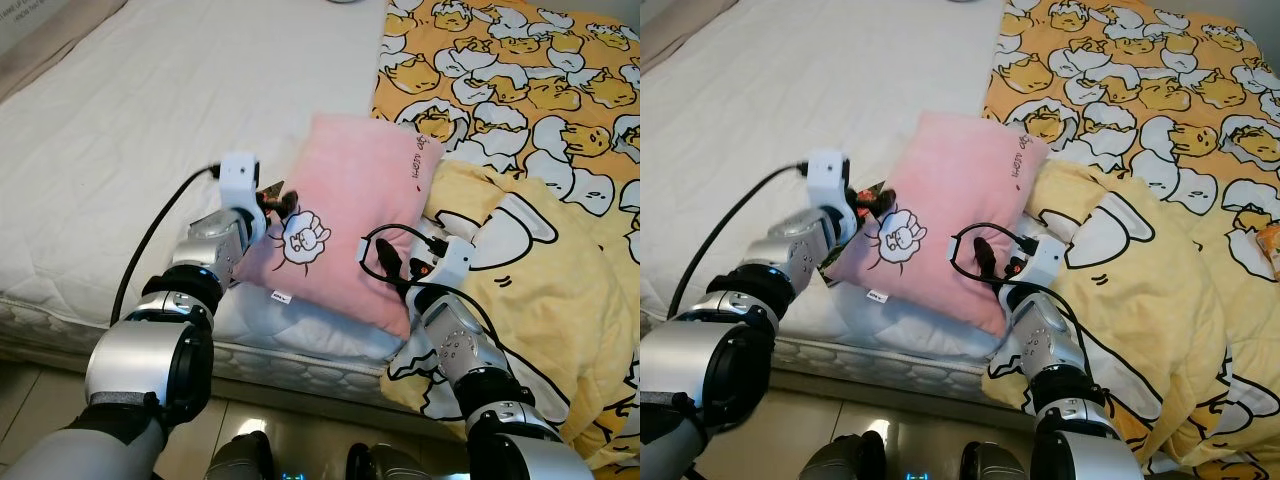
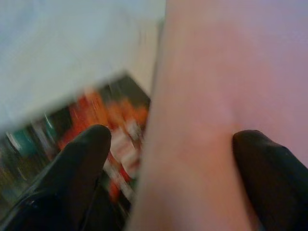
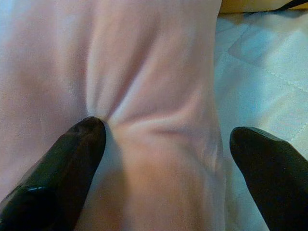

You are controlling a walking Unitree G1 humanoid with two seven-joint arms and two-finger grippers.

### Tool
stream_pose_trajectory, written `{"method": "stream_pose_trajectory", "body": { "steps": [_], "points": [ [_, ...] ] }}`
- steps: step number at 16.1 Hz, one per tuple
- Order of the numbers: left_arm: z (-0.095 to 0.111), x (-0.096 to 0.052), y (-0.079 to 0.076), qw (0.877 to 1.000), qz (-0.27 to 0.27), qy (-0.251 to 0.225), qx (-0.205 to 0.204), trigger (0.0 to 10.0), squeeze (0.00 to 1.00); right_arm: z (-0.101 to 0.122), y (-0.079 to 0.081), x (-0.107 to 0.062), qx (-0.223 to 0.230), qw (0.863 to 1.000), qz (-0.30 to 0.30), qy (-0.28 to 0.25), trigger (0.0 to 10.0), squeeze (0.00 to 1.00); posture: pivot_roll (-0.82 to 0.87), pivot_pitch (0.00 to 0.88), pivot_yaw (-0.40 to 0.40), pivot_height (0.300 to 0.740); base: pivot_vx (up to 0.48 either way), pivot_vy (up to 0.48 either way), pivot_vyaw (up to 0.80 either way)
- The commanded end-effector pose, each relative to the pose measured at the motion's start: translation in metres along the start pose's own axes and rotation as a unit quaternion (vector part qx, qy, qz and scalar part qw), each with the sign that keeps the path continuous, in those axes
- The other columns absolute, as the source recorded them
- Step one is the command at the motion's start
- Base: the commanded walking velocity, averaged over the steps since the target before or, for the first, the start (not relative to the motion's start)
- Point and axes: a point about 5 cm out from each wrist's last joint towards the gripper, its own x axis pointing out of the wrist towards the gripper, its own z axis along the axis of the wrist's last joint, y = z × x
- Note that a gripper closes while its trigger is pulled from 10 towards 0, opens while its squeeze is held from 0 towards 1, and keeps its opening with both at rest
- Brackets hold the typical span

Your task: Clean up the room

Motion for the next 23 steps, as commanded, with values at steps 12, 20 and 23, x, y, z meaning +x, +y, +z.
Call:
{"method": "stream_pose_trajectory", "body": {
  "steps": [12,20,23],
  "points": [
    [-0.067,0.004,-0.054,0.992,-0.089,0.093,-0.017,0.0,0.00,-0.008,-0.008,-0.001,0.010,0.999,-0.006,0.036,0.0,0.00,-0.05,0.146,-0.041,0.740,0.000,0.000,0.00],
    [-0.088,0.001,-0.068,0.984,-0.123,0.114,-0.059,0.0,0.00,-0.011,-0.011,-0.001,0.029,0.999,-0.014,0.042,0.0,0.00,-0.04,0.138,-0.044,0.740,0.000,0.000,0.00],
    [-0.086,0.001,-0.073,0.984,-0.132,0.098,-0.065,0.0,0.00,-0.013,-0.013,-0.002,0.032,0.998,-0.019,0.043,0.0,0.00,-0.04,0.127,-0.041,0.740,0.000,0.000,0.00]
  ]
}}
